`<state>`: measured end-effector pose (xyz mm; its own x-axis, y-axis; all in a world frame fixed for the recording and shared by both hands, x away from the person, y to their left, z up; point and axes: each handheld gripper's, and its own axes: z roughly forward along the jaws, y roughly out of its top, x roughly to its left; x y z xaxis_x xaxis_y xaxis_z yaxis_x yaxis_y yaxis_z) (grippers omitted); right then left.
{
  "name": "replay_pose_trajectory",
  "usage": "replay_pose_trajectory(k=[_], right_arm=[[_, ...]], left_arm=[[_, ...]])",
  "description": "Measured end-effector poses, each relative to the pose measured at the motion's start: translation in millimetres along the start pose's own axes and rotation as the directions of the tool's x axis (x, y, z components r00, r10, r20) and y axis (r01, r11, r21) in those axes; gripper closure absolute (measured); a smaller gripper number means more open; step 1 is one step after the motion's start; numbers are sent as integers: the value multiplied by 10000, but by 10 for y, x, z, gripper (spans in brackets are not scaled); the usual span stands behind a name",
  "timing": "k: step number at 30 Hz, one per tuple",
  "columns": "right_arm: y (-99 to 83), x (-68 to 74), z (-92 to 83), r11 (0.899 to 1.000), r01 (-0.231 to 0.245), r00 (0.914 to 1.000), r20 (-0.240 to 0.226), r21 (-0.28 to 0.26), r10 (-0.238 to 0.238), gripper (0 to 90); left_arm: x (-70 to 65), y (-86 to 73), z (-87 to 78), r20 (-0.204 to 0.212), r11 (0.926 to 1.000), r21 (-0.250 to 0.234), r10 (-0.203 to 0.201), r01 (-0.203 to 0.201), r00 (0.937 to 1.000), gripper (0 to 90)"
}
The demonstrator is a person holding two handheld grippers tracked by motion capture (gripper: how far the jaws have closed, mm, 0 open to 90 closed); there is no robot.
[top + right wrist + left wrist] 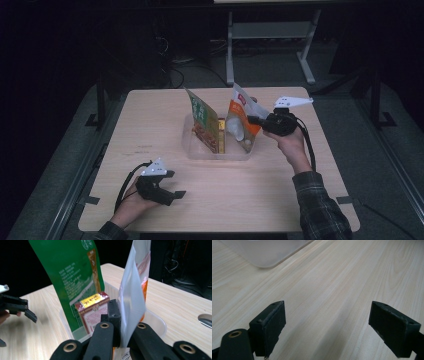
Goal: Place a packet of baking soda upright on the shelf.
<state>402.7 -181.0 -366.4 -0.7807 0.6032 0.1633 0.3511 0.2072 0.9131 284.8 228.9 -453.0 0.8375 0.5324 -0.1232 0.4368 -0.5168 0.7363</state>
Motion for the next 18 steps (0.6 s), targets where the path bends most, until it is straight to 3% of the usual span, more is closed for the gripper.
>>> replay_pose_trajectory(k=[3,13,18], right_arm=[[-21,12,40,9989,224,9995,209,423,-233,900],[-29,27,66,9990,149,9998,103,429,-154,886],[-24,37,45,9992,86,9992,384,388,-101,635]], left_arm=[[-4,0,4,33,10000,40,-4,4,10000,135],[-22,-3,28,104,9998,207,78,-80,9999,135],[-22,-3,32,113,9997,214,69,-72,9999,135]])
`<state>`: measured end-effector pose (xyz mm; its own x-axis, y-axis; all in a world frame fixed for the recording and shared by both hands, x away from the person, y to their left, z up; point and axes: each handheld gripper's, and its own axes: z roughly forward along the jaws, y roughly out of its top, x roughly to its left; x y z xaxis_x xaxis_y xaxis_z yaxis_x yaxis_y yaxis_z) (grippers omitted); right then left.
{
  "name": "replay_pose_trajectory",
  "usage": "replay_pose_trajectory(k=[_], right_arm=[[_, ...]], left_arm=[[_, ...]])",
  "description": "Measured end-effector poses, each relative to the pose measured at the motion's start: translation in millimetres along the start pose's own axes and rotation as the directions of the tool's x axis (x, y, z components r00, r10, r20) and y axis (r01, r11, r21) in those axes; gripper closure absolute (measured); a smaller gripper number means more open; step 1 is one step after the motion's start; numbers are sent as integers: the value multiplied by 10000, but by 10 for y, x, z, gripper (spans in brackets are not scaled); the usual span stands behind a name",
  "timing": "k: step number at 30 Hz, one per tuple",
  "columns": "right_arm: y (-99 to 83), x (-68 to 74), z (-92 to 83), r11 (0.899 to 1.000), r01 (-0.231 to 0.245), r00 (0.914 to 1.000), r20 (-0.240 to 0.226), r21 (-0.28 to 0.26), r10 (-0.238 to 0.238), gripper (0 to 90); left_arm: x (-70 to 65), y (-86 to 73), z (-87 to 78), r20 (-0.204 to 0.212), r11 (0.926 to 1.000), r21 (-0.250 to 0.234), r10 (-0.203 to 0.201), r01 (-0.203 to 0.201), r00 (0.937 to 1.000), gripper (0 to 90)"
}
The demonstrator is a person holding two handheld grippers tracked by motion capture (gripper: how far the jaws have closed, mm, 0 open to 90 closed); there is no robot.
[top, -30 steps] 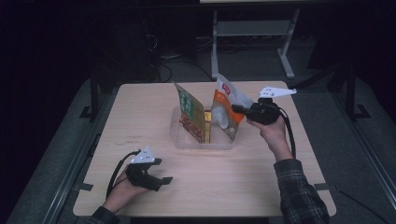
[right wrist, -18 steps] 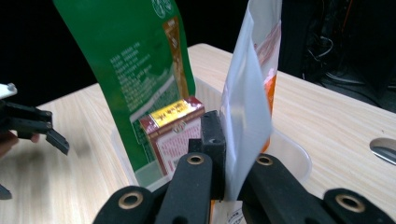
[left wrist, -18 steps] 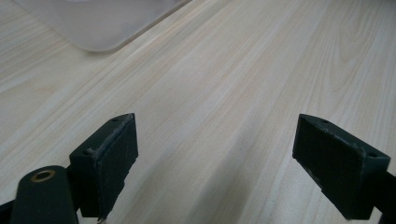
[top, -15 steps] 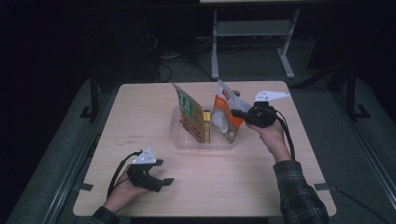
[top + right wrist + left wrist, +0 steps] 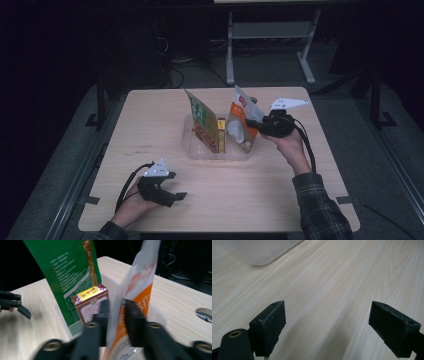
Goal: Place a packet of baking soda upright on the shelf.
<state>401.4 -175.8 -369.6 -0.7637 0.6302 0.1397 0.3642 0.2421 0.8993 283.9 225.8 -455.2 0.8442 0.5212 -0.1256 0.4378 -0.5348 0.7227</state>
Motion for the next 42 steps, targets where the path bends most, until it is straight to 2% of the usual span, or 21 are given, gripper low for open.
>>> replay_pose_trajectory(k=[1,2,3,4,6,9,11,15,17,19,21,25,29,37,42], right_arm=[[2,-3,-18,9999,-119,9998,187,-49,120,551],[2,-3,-18,9999,-119,9998,187,-49,120,551],[0,-10,-30,9998,-192,9993,321,-44,193,449],[0,-10,-30,9998,-192,9993,321,-44,193,449],[-4,-19,-37,9995,-317,9981,525,31,315,382],[-12,-23,-69,9988,-483,9975,528,89,477,273],[-24,-2,-95,9988,-428,9976,557,234,414,251],[-46,65,-149,9986,-226,9968,776,482,188,244],[-94,117,-206,9996,-73,9952,980,261,47,249],[-151,172,-269,9986,8,9936,1125,521,-67,246],[-179,193,-301,9993,113,9929,1179,363,-155,252],[-326,257,-396,9995,-116,9967,800,285,93,245],[-455,314,-424,9990,-94,9975,697,432,64,245],[-763,544,-449,9944,472,9979,389,942,-510,216],[-920,676,-408,9909,558,9981,183,1225,-585,200]], left_arm=[[0,0,1,-1,10000,-8,10,-10,10000,135],[0,0,1,-1,10000,-8,10,-10,10000,135],[-2,1,1,21,10000,4,22,-22,10000,135],[-2,1,1,21,10000,4,22,-22,10000,135],[0,3,1,22,10000,24,94,-94,10000,135],[3,3,2,29,10000,44,83,-83,10000,135],[5,3,2,37,9999,69,105,-105,9999,135],[4,5,-3,35,9997,76,219,-219,9998,135],[1,6,-2,34,9997,63,225,-225,9997,135],[-5,7,-5,62,9999,59,161,-161,9999,135],[-3,14,-9,34,9997,28,257,-257,9997,135],[-11,17,-12,64,9996,14,279,-279,9996,136],[-13,20,-7,99,9994,13,337,-337,9994,136],[-26,15,0,145,9987,101,508,-509,9986,136],[-51,10,18,368,9981,162,589,-595,9976,136]])
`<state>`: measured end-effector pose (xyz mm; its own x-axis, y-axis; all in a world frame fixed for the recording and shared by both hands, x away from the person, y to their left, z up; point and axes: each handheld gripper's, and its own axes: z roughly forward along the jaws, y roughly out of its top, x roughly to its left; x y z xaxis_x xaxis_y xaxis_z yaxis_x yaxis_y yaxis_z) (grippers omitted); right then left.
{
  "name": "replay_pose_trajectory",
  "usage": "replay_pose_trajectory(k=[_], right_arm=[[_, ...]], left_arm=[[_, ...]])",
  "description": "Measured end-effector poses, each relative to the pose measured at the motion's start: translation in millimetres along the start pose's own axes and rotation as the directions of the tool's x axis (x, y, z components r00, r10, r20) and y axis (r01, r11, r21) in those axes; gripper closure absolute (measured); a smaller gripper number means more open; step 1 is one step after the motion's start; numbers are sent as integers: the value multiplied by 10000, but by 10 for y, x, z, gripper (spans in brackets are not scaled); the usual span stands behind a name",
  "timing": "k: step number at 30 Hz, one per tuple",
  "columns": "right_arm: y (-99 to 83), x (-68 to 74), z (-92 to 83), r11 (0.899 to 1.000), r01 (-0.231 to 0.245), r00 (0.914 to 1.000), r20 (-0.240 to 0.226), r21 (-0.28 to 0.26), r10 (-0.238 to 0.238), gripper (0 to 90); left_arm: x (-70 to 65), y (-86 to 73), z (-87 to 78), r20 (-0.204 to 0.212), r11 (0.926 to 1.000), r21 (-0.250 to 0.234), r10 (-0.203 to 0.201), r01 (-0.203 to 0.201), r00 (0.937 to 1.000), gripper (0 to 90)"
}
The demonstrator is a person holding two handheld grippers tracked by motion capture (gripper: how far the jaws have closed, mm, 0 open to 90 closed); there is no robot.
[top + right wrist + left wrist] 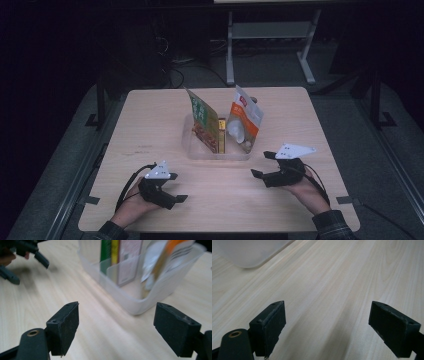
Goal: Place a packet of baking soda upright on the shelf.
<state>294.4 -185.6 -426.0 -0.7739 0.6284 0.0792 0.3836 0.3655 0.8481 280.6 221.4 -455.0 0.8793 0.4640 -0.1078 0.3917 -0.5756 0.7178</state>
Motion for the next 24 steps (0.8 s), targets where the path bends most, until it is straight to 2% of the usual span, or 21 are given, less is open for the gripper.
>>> replay_pose_trajectory(k=[1,2,6,11,21,23,24], right_arm=[[-30,25,25,10000,-58,10000,-77,48,58,196],[-56,55,55,9999,-87,9998,-149,145,90,186],[-107,190,212,9970,373,9984,-445,674,-343,171],[-118,253,290,9930,762,9948,-742,898,-696,164],[-118,255,293,9937,742,9948,-765,845,-678,161],[-120,253,298,9934,759,9947,-760,864,-694,156],[-120,253,298,9934,759,9947,-760,864,-694,156]], left_arm=[[0,3,5,42,9999,44,119,-120,9999,136],[-13,1,14,128,10000,43,64,-64,9999,135],[-40,0,48,378,9992,217,315,-324,9988,135],[-89,1,95,637,9963,591,585,-623,9962,135],[-110,2,110,663,9961,594,608,-647,9959,135],[-101,3,111,623,9942,678,788,-830,9949,135],[-108,1,118,606,9952,606,726,-763,9955,135]])
